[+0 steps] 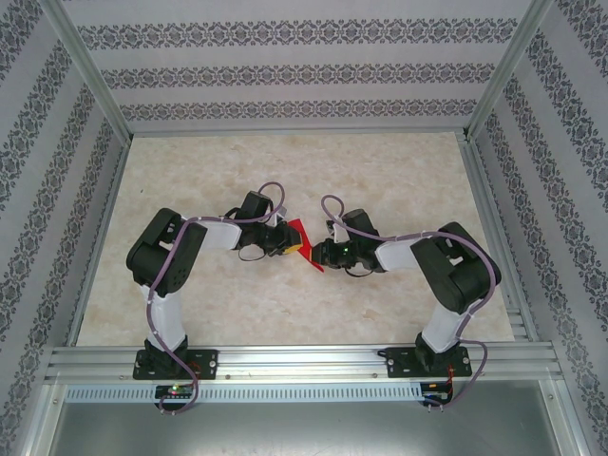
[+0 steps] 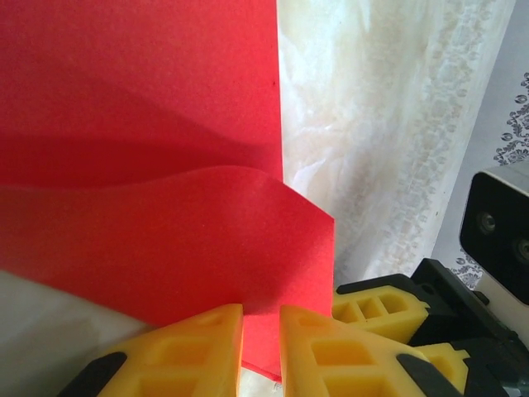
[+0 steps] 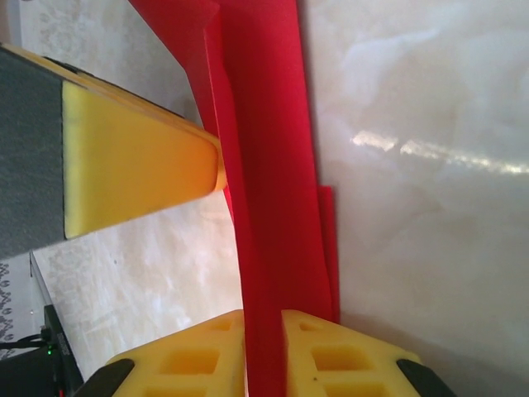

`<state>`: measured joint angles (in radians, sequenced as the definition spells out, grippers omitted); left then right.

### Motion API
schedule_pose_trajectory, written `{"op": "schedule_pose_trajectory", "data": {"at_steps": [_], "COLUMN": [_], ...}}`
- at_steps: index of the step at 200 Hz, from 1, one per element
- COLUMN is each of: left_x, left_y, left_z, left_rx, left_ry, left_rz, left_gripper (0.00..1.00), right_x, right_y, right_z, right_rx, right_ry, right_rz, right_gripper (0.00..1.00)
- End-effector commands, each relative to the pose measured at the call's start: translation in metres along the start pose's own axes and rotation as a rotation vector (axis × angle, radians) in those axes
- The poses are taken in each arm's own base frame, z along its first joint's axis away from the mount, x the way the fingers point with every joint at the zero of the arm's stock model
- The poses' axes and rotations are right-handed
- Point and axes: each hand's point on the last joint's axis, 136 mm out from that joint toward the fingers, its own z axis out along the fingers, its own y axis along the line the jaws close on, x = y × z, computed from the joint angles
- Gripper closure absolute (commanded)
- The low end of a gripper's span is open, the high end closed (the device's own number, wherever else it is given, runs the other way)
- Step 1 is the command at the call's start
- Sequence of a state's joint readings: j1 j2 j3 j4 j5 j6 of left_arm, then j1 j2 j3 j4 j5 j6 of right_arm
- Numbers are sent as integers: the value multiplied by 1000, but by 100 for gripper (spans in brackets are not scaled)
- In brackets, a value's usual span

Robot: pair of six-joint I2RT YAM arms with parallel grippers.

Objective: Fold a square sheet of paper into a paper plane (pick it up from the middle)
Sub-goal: Fold the wing for the fifth time at the center of the table.

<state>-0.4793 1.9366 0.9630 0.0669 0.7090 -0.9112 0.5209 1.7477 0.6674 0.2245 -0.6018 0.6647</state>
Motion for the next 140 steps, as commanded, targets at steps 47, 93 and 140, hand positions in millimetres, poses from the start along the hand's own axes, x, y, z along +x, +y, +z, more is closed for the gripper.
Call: {"op": "schedule_pose_trajectory", "data": {"at_steps": [47, 93, 140], "left_x": [2, 2, 2], "left_y": [9, 7, 11], "left_z": [5, 5, 6], "left_rx": [-34, -25, -44], "left_ry": [12, 11, 11], "left_rz": [4, 1, -7], "left_gripper": [79, 79, 79], "right_x": [11, 27, 21], "right_y": [3, -19, -17], "right_z": [-7, 4, 3], "right_rx": [-2, 74, 89], "right_ry": [53, 115, 106], "right_rz": [36, 58, 52], "right_gripper": [83, 89, 89]}}
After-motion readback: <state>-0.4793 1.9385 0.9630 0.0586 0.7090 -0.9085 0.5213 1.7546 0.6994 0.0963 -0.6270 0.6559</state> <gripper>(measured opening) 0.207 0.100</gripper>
